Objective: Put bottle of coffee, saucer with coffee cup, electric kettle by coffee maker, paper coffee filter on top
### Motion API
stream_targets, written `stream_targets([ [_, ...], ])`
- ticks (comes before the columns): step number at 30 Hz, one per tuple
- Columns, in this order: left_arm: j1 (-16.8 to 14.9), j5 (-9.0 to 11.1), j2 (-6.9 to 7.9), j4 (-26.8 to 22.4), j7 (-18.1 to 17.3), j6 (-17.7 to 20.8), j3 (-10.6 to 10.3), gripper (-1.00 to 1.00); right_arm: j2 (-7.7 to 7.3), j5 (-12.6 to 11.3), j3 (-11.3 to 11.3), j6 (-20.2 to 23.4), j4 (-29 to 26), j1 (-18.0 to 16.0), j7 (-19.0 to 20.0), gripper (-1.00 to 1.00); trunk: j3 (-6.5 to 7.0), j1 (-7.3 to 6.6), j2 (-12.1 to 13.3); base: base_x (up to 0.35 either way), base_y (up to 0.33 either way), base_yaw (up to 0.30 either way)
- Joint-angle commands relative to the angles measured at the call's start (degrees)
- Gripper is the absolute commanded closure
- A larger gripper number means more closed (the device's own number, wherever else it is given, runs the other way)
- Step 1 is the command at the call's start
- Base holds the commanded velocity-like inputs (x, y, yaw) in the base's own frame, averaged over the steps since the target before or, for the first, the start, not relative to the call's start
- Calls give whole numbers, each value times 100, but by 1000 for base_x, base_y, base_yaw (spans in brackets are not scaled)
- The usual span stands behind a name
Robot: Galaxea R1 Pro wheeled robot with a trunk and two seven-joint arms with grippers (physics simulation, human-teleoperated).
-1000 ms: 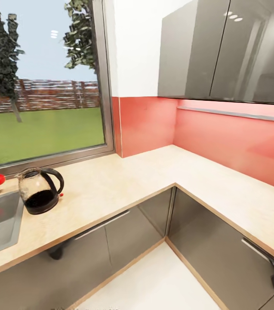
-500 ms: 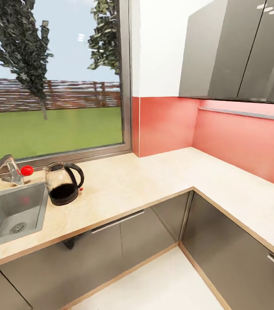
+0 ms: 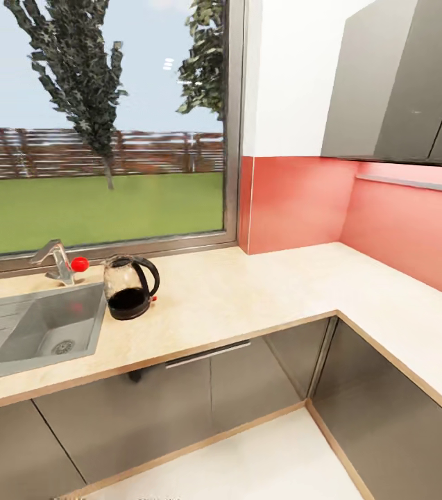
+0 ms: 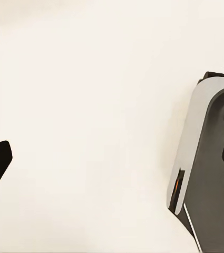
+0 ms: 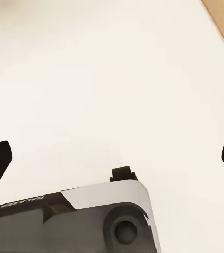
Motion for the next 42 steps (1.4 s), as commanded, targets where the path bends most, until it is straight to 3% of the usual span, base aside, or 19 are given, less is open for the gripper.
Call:
stream_targets([
  [1, 3, 23, -2, -9, -14, -15, 39, -100, 0, -11, -14, -23, 8, -5, 0, -100, -8, 2, -7, 0, -6, 278],
  [31, 3, 29, 9, -9, -14, -33, 32, -100, 11, -11, -12, -23, 8, -5, 0, -100, -8, 2, -7, -14, -53, 277],
  [42, 12, 17, 85, -9, 21, -21, 40, -100, -40, 25, 1, -24, 6, -5, 24, -100, -8, 2, -7, -140, -186, 43],
])
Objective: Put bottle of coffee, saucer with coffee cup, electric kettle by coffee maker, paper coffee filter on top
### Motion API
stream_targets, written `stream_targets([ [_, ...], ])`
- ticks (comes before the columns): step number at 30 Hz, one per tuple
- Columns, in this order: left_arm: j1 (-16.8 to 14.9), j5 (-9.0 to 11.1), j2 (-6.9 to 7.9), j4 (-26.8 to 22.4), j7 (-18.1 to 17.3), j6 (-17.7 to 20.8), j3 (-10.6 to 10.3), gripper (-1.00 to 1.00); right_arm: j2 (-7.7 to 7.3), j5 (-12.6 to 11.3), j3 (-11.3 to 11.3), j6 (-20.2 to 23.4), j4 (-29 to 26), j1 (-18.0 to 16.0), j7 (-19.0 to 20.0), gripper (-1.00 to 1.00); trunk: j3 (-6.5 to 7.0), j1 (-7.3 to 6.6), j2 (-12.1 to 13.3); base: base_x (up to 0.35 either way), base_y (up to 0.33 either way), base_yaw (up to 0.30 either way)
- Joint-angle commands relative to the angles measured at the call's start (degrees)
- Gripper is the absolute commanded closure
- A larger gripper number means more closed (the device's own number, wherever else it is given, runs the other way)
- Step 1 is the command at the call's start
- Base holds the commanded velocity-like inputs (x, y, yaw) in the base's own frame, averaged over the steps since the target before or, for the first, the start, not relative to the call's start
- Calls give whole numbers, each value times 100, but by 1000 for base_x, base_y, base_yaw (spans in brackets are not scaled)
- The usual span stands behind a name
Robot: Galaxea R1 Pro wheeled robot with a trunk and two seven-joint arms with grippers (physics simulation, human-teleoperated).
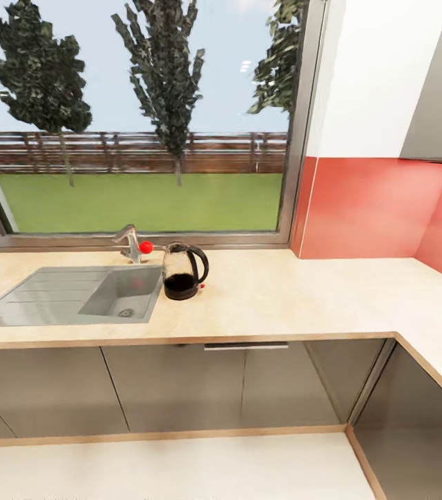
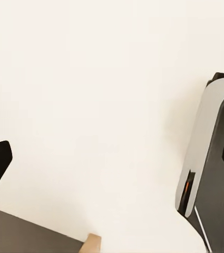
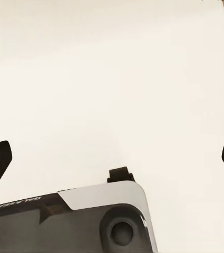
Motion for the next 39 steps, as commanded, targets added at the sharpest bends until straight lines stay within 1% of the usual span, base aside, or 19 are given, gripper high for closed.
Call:
stream_targets([
  [1, 2, 24, 3, -10, -12, -14, 38, -100, -1, -7, -15, -22, 7, -5, -3, -100, -7, 2, -5, -37, -35, 1],
  [10, 2, 25, 114, 7, 3, -2, 37, -100, -12, -16, -22, -21, -11, -5, 7, -100, -7, 2, -5, -8, -8, 0],
  [11, 2, 25, 123, 21, 4, 13, 37, -100, -72, -40, -28, -21, -17, -5, 12, -100, -7, 2, -5, 0, 0, 0],
  [14, 2, 30, 122, 27, -16, 9, 33, -100, -86, -42, -28, -21, -17, -5, -3, -100, -7, 2, -5, 0, 0, 0],
  [15, 2, 28, 90, 26, -32, 4, 28, -100, -89, -38, -29, -21, -18, -5, -14, -100, -7, 2, -5, 0, 0, 0],
  [16, 2, 37, 38, -6, -41, -23, 52, -100, -32, -33, -23, -49, -338, -5, -11, -100, -7, 2, -5, 0, 0, 0],
  [17, 2, 35, 36, -8, -40, -24, 53, -100, 8, -39, -21, -55, -641, -5, -1, -100, -7, 2, -5, 0, 0, 0],
  [19, 2, 46, 49, -9, -36, -34, 71, -100, 187, -32, -11, -69, -1159, -5, 7, -100, -7, 2, -5, 0, 0, 0],
  [21, 2, 68, 63, -8, -38, -38, 98, -100, 244, -29, -7, -90, -1448, -5, 8, -100, -7, 2, -5, 0, 0, 0],
  [23, 2, 83, 75, -6, -38, -44, 115, -100, 276, -31, -5, -127, -1683, -5, 9, -100, -7, 2, -5, 0, 0, 0],
  [28, 2, 106, 99, -2, -36, -48, 125, -100, 346, -29, 7, -335, -2013, -8, 10, -100, -7, 2, -5, 0, 0, 0],
  [30, 2, 105, 106, -6, -38, -49, 111, -100, 442, -23, 16, -469, -2197, -15, 13, -100, -7, 2, -5, 0, 0, 0],
  [32, 2, 103, 107, -10, -39, -50, 107, -100, 483, -11, 43, -514, -2288, -18, 15, -100, -7, 2, -5, 0, 0, 0],
  [34, 0, 89, 106, -14, -40, -50, 97, -100, 523, 28, 152, -552, -2420, -19, 17, -100, -7, 2, -5, 0, 0, 0],
  [35, -4, 80, 108, -16, -40, -50, 89, -100, 539, 73, 280, -567, -2503, -32, 18, -100, -7, 2, -5, 0, 0, 0],
  [36, -6, 74, 109, -16, -40, -50, 86, -100, 544, 99, 361, -572, -2546, -44, 18, -100, -7, 2, -5, 0, 0, 0],
  [37, -9, 66, 111, -17, -40, -50, 81, -100, 552, 159, 539, -580, -2635, -86, 15, -100, -7, 2, -5, 0, 0, 0],
  [38, -11, 63, 112, -17, -40, -50, 79, -100, 555, 189, 629, -582, -2679, -116, 12, -100, -7, 2, -5, 0, 0, 0],
  [39, -15, 59, 113, -18, -42, -50, 77, -100, 560, 242, 793, -586, -2774, -181, 3, -100, -7, 2, -5, 0, 0, 0],
])
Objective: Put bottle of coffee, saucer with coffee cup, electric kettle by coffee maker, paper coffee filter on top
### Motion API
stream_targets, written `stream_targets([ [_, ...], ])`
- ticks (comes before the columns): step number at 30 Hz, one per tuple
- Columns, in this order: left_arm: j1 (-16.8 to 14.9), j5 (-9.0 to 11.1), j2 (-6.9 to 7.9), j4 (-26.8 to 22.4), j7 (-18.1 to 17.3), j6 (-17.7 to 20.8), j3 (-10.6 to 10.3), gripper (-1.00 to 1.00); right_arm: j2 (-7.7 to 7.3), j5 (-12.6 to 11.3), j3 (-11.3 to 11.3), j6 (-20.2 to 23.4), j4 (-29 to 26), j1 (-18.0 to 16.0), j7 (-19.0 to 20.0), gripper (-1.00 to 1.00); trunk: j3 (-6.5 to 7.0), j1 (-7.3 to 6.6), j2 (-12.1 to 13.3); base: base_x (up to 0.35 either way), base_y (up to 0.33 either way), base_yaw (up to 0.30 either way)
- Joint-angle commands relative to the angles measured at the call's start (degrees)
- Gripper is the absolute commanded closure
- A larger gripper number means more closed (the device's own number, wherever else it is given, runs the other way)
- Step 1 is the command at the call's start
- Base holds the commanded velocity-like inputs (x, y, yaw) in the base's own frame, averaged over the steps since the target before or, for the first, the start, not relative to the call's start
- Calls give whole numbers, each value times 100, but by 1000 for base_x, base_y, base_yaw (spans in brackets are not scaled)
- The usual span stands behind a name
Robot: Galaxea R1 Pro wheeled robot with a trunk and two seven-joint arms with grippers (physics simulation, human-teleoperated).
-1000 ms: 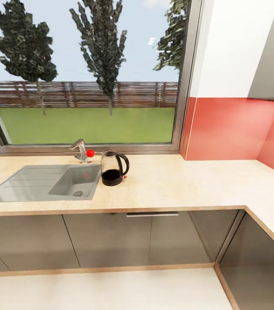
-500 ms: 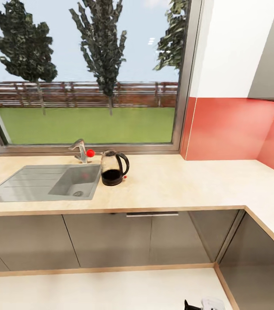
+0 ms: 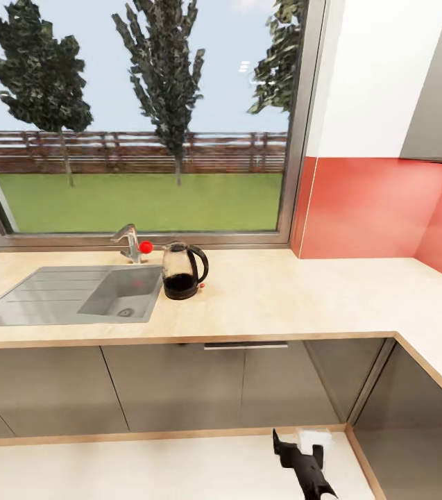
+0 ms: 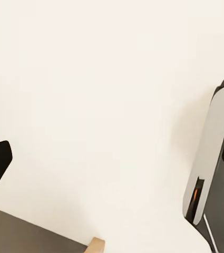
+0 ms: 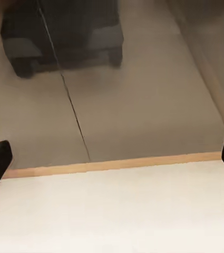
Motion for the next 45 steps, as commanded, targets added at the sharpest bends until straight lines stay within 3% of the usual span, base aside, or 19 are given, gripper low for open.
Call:
stream_targets([
  [1, 1, 29, -3, -11, -15, -13, 33, -100, 7, 35, 49, -20, -51, -42, -6, -100, -8, 2, -7, 0, 0, 0],
  [8, -5, 18, -16, -11, -17, -13, 16, -100, 38, 98, 318, 3, -995, -455, -30, -100, -8, 2, -7, 0, 0, 0],
  [9, -5, 20, -33, -11, -15, -13, 19, -100, 220, 114, 341, 24, -1203, -758, -34, -100, -8, 2, -7, 0, 0, 0],
  [13, -5, 20, -61, -11, -14, -13, 17, -100, 309, 121, 345, 91, -1222, -1221, -38, -100, -8, 2, -7, 0, 0, 0],
  [15, -5, 17, -66, -7, -17, -13, 10, -100, 332, 115, 346, 353, -1241, -1495, -39, -100, -8, 2, -7, 0, 0, 0],
  [17, 2, 14, -67, -3, -22, -7, -4, -100, 436, 109, 347, 1284, -1253, -2316, -39, -100, -8, 2, -7, 0, 0, 0],
  [20, 3, 12, -76, 0, -25, 24, 7, -100, 457, 113, 347, 1607, -1233, -2702, -39, -100, -8, 2, -7, 0, 0, 0],
  [23, 6, 34, -71, 34, -31, 96, 16, -100, 460, 119, 354, 2109, -1199, -2831, -26, -100, -8, 2, -7, 3, 0, 0],
  [25, 10, 41, -61, 63, -31, 106, 18, -100, 458, 118, 366, 2169, -1194, -2841, 1, -100, -8, 2, -7, 116, 0, 0],
  [45, 12, 44, -91, 85, -26, 119, 56, -100, 461, 117, 388, 2168, -632, -2837, 3, -100, -8, 2, -7, 299, 0, 32],
])
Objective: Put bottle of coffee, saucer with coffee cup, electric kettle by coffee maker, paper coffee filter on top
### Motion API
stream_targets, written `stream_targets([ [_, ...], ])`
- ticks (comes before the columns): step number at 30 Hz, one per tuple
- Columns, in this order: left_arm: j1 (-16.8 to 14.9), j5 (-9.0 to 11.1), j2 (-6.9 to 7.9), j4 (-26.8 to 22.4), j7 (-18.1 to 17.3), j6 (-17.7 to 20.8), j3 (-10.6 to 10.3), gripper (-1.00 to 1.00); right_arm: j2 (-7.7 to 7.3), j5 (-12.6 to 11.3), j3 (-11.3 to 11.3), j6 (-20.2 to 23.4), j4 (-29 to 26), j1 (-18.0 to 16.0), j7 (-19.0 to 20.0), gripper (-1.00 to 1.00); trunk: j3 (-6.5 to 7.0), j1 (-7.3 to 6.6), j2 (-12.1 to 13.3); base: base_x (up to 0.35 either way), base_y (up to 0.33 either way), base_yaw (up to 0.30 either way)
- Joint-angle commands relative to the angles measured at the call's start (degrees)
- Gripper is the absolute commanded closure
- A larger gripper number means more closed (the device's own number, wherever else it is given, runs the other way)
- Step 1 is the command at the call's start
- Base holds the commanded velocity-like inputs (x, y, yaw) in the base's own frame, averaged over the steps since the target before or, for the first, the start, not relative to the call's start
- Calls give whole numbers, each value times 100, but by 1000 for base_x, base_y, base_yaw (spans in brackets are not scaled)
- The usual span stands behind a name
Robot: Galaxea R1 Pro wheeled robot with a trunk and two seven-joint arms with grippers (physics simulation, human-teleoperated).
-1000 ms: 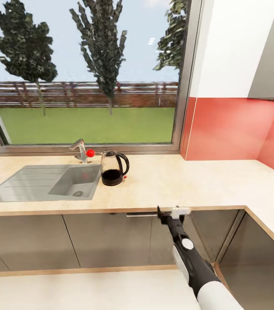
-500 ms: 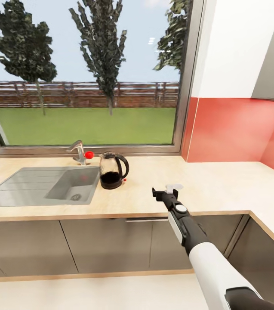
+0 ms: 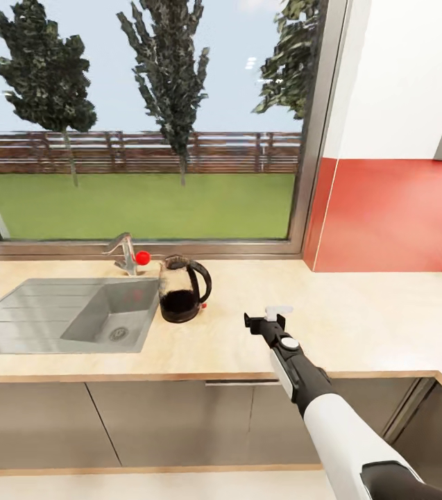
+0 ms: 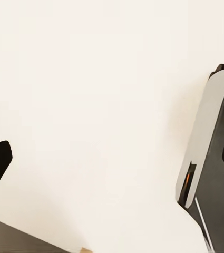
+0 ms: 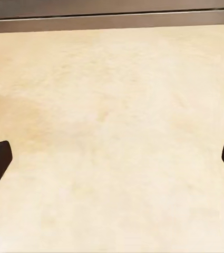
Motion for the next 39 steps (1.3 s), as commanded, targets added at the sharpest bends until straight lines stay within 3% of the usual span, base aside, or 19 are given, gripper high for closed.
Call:
stream_targets([
  [1, 4, 38, -5, -11, -1, -13, 40, -100, 0, 25, 7, 21, 42, -3, -14, -100, -8, 3, -7, 28, 0, 268],
  [18, 4, 47, -6, -11, 2, -13, 40, -100, -9, 34, 5, 14, 214, -3, -13, -100, -8, 3, -7, 1, 0, 271],
  [39, 4, 28, -8, -2, -2, -22, 33, -100, -70, 51, 5, -536, 168, -3, -26, -100, -8, 3, -7, 71, 18, 12],
])
